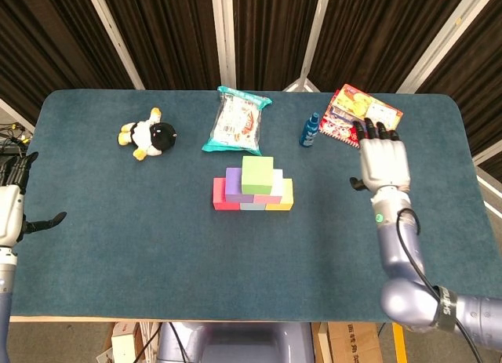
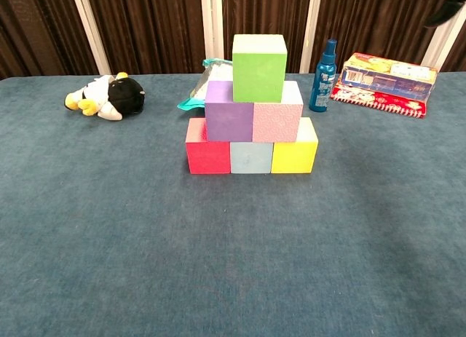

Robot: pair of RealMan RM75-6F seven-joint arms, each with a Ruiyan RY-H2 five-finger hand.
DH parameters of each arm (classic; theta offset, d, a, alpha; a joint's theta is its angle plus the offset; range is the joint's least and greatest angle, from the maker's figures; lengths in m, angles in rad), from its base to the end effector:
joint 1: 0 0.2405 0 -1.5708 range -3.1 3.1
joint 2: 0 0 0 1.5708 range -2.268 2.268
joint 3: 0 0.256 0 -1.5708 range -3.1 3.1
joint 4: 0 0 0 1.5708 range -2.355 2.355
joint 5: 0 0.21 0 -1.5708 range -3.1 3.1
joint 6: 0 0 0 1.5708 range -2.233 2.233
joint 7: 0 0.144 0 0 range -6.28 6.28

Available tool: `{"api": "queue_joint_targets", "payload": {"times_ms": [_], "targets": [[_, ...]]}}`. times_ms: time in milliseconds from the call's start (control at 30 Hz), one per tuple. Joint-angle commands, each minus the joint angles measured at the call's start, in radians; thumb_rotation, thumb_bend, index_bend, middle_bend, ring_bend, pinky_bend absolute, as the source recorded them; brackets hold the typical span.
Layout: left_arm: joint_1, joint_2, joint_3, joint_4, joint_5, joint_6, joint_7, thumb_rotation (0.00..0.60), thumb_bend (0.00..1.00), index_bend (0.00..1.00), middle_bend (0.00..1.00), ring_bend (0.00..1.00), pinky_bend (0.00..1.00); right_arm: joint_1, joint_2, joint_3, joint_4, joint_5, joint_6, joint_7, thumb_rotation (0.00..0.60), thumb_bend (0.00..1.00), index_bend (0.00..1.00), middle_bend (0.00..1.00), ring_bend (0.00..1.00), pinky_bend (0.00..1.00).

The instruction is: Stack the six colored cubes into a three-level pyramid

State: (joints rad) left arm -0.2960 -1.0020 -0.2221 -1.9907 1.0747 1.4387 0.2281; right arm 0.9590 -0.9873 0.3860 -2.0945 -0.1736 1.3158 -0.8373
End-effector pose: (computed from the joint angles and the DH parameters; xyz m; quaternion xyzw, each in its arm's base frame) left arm -0.2349 0.2542 0.1902 -0.5135 -0.4270 -0.4197 0.6147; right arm -0.0953 -0.3594 0.1687 0.6092 -0.4227 0.2777 0.6108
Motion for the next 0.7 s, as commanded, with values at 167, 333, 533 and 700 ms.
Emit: {"api": "queue_joint_targets", "payload": {"times_ms": [167, 333, 533, 700], "targets": [[0.060, -0.071, 0.076, 0.136, 0.123, 0.058, -0.054, 0.600, 0.13, 0.01, 0.04, 0.00, 0.03, -0.391, -0.101, -0.250, 0.164, -0.613, 0.023, 0.522, 0.600, 0.26, 0.00, 0.00, 0.00, 0.08], [0.113, -0.106, 0.121, 0.238, 0.173, 0.091, -0.106, 0.600, 0.13, 0.00, 0.02, 0.00, 0.02, -0.489, -0.160, -0.313, 0.265, -0.771, 0.070, 0.641, 0.600, 0.26, 0.00, 0.00, 0.00, 0.07], [0.151, -0.136, 0.153, 0.327, 0.197, 0.093, -0.141, 0.600, 0.12, 0.00, 0.00, 0.00, 0.01, -0.559, -0.214, -0.340, 0.327, -0.871, 0.123, 0.691, 0.600, 0.26, 0.00, 0.00, 0.00, 0.07], [0.157, -0.144, 0.147, 0.366, 0.215, 0.098, -0.150, 0.600, 0.12, 0.00, 0.00, 0.00, 0.01, -0.579, -0.228, -0.343, 0.373, -0.904, 0.106, 0.703, 0.600, 0.26, 0.00, 0.00, 0.00, 0.07]]}}
